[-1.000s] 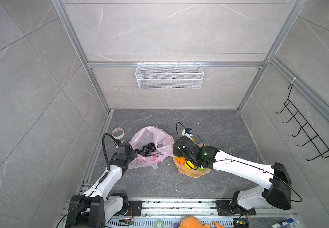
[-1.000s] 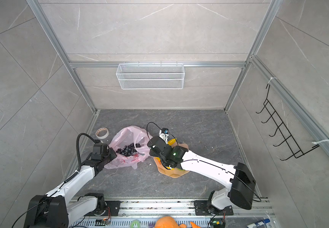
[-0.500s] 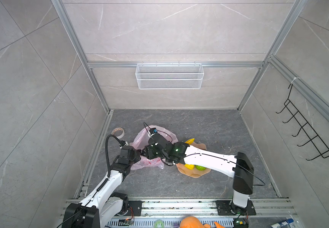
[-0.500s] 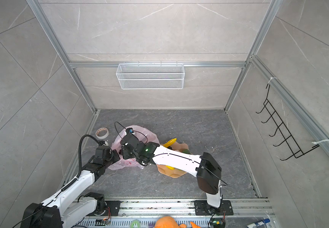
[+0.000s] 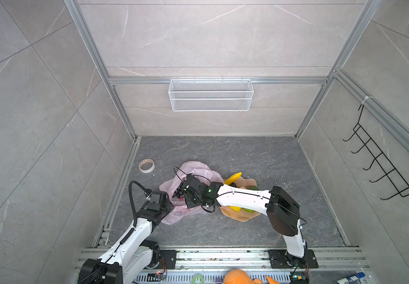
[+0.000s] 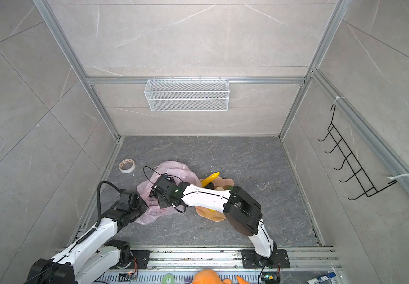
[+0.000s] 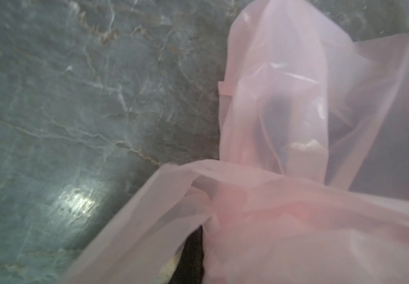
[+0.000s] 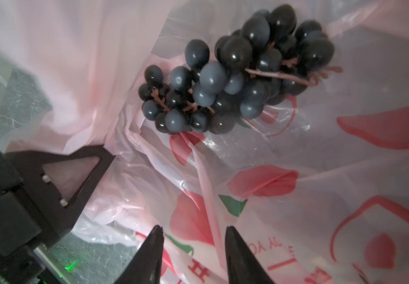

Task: Take the fake fruits out of the plastic bag

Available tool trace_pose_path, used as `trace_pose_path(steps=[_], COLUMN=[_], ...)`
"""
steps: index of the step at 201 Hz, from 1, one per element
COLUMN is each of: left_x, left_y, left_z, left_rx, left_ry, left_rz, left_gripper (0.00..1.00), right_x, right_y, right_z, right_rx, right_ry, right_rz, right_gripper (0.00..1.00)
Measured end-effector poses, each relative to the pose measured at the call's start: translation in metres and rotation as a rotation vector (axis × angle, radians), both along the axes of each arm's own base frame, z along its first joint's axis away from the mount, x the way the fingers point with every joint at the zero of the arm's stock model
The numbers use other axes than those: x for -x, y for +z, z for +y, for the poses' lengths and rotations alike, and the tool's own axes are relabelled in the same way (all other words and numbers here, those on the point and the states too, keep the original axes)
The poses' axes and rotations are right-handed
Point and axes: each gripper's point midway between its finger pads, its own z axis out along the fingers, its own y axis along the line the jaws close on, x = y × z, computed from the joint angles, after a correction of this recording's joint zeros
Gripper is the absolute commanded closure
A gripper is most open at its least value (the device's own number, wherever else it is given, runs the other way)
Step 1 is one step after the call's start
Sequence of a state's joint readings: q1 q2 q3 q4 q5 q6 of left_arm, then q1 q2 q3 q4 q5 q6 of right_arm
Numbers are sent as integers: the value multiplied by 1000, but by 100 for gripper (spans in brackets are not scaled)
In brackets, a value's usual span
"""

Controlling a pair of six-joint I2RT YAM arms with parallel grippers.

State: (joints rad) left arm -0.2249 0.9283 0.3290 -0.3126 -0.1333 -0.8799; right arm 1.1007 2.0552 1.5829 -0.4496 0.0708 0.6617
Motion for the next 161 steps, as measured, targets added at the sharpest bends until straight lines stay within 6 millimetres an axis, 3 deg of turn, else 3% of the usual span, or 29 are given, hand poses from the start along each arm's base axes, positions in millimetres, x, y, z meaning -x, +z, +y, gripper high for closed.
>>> trace_pose_path(steps=[46, 108, 161], left_x=[5, 4, 3], left_y=[2, -11, -9], left_z=[6, 2, 3], left_rx=[2, -5, -7], left_ry=[51, 16, 17], left_rz=[-28, 22, 14], left_gripper=[100, 100, 100], right_x=[-11, -68, -85], right_y=[-13, -3, 13], right_z=[-9, -38, -30], right_rx=[10, -27, -108], right_ry=[-16, -107, -112], right_rz=[31, 23, 33], right_gripper=[56, 51, 49])
